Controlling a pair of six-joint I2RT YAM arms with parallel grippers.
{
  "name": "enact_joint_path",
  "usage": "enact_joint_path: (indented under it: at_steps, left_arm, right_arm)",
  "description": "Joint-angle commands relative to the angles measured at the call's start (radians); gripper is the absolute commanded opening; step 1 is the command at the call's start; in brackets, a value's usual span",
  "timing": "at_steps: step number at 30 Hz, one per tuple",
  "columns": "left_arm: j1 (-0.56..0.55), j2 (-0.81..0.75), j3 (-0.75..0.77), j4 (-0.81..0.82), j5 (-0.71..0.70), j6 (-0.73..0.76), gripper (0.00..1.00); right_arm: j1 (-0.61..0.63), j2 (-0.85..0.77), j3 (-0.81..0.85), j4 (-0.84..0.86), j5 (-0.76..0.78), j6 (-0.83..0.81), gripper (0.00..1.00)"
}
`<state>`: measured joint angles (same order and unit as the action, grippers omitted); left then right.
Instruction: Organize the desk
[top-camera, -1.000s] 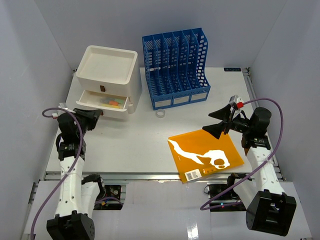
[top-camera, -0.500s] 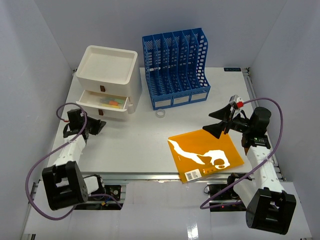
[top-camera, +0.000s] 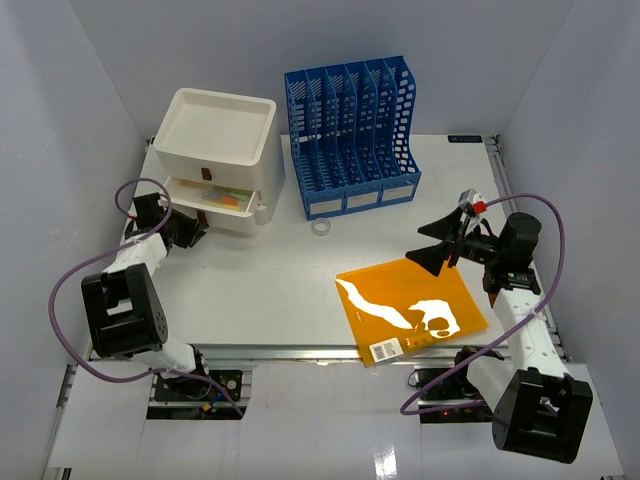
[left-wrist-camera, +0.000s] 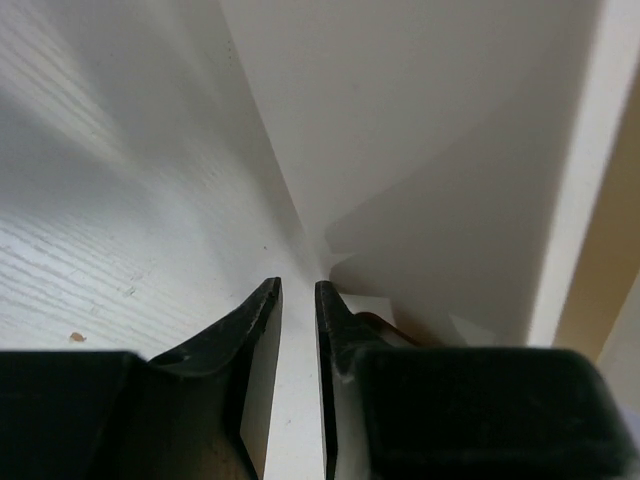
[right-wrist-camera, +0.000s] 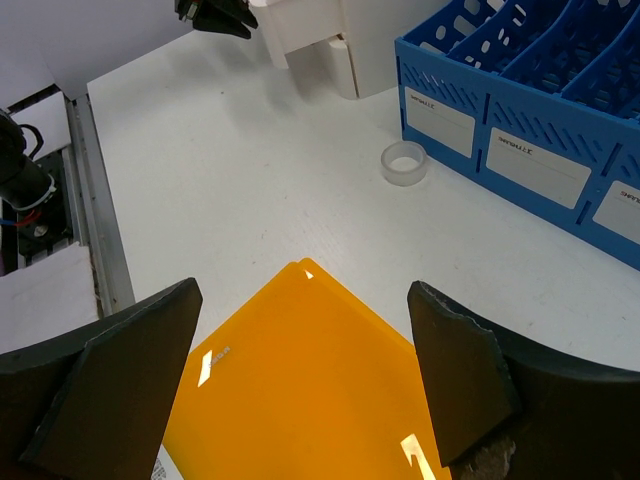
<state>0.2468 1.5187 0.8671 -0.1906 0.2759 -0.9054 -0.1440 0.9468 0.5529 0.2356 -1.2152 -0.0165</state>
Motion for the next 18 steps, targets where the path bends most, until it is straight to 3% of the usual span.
enact_joint_path:
  at_steps: [1,11,18]
  left_arm:
    - [-0.004,0.019,0.075,0.107,0.076,0.003,0.41]
    - [-0.004,0.021,0.079,0.183,0.152,-0.013,0.51]
    - [-0.004,0.120,0.147,0.218,0.195,-0.020,0.60]
  right_arm:
    - [-0.008,0.009,0.001,0.012,-0.007,-0.023,0.90]
    - [-0.012,0.022,0.002,0.011,0.002,-0.028,0.90]
    - [-0.016,0.027,0.002,0.011,0.003,-0.030,0.90]
